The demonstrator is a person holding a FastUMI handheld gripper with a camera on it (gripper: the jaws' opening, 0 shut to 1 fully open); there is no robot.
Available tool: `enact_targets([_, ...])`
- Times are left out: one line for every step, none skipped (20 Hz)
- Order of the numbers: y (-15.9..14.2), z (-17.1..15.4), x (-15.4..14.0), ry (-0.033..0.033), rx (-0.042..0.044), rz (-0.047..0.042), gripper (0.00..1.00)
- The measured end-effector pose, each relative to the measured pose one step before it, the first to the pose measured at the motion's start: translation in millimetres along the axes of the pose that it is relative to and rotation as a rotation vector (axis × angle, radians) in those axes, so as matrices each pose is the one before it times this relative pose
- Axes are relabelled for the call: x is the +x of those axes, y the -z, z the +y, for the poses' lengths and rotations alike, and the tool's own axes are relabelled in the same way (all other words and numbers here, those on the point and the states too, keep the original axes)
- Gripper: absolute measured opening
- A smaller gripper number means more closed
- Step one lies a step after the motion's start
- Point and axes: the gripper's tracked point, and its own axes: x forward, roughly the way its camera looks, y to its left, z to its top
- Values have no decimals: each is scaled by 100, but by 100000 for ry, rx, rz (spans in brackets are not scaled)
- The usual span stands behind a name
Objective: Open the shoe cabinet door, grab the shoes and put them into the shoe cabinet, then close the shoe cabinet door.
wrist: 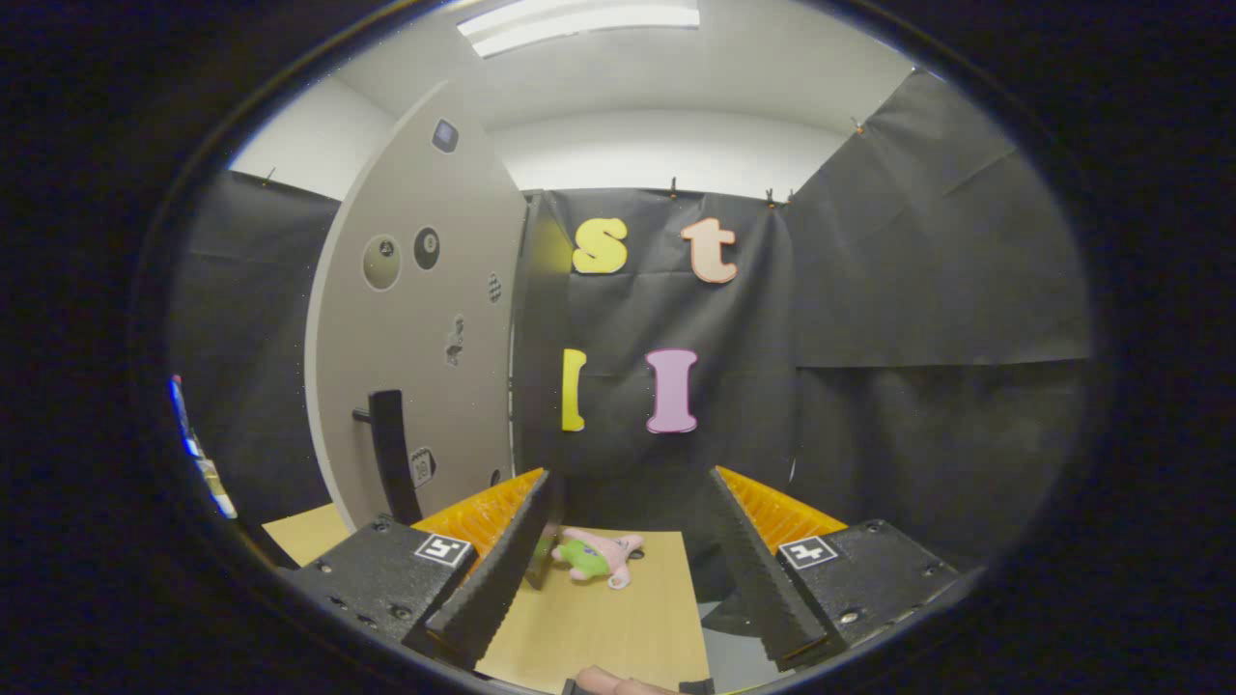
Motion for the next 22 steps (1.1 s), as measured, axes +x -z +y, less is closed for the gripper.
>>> enact_targets([-37, 1597, 454, -2793, 281, 274, 100])
enact_targets([72, 1414, 511, -2212, -148, 1193, 100])
enact_targets([318, 1169, 470, -1684, 351, 1497, 100])
enact_targets([590, 961, 450, -213, -500, 3114, 100])
enact_targets([571, 991, 388, -695, -1108, 2388, 100])
enact_targets([248, 1230, 318, -1259, -1495, 1398, 100])
enact_targets([418, 345, 131, 1108, -1117, 296, 100])
enact_targets([-887, 286, -244, 1323, 108, -1460, 94])
enact_targets([411, 243, 69, 699, 3, 1501, 93])
enact_targets([-234, 426, 155, 400, 1404, -131, 93])
enact_targets([312, 743, -37, 73, 263, 1243, 93])
enact_targets([-94, 921, -192, -167, 580, -216, 93])
enact_targets([61, 1025, -113, -499, -406, 626, 93])
enact_targets([-58, 935, 1, 39, 665, -555, 93])
enact_targets([200, 971, -53, 355, 1019, 524, 93])
enact_targets([34, 1143, 32, 365, 785, -413, 93])
enact_targets([73, 1154, 192, 548, 884, 307, 93])
enact_targets([-6, 1177, 190, 158, 1137, 227, 93])
enact_targets([198, 1182, 330, -109, 890, 754, 93])
enact_targets([27, 1218, 290, -300, 1137, 584, 93])
enact_targets([154, 1066, 404, 81, 1148, 640, 93])
enact_targets([197, 956, 468, 874, 1420, 615, 93])
